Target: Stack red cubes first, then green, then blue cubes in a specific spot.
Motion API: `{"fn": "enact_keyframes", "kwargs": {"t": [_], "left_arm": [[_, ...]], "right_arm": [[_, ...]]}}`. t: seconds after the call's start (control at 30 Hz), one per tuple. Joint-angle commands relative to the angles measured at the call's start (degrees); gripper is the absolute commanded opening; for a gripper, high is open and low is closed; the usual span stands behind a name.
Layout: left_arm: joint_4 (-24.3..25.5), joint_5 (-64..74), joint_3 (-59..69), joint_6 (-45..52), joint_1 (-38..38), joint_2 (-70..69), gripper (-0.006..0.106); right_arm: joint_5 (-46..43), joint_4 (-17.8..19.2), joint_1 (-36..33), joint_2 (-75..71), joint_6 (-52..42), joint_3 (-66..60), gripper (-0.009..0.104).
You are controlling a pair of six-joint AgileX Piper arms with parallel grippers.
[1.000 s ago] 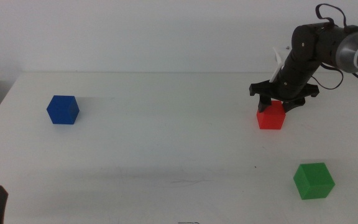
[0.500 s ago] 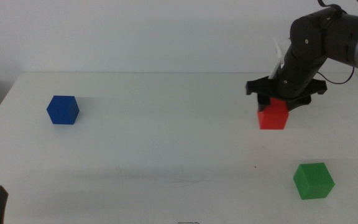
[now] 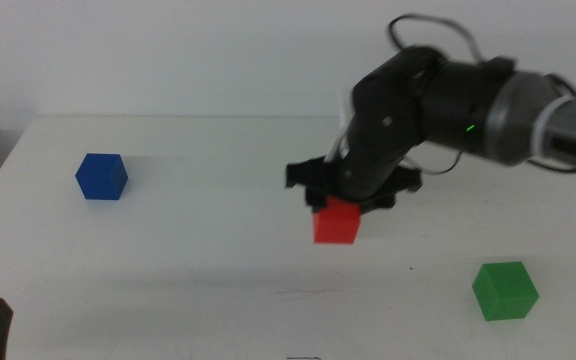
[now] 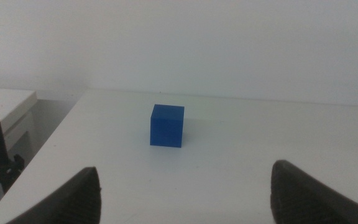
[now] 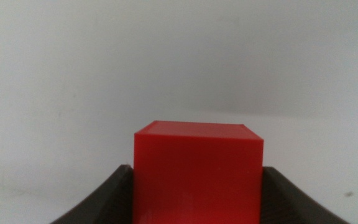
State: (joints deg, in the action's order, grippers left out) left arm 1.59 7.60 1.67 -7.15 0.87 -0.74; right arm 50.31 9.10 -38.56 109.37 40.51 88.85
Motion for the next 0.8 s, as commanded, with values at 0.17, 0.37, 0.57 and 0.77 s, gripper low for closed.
{"fn": "enact_keyframes", "kwargs": {"t": [0.17,0.37,0.57,0.77], "left_arm": [[-0.41,-4.95,-0.15,-0.18,0.32,-1.19,0.094],[-0.41,-4.95,-0.15,-0.18,0.32,-1.19,0.094],[-0.41,-4.95,-0.15,-0.18,0.32,-1.19,0.094],[-0.41,-4.95,-0.15,-0.18,0.32,-1.19,0.094]], "right_arm": [[-2.08,1.09,-4.25,-0.15,4.90,2.00,-0.001],[-3.14,2.07,-6.04,2.11,7.69,2.00,-0.001],[-3.82,3.15,-6.04,3.63,9.10,2.00,-0.001],[-4.61,3.08,-6.04,5.09,9.26,2.00,-0.001]]}}
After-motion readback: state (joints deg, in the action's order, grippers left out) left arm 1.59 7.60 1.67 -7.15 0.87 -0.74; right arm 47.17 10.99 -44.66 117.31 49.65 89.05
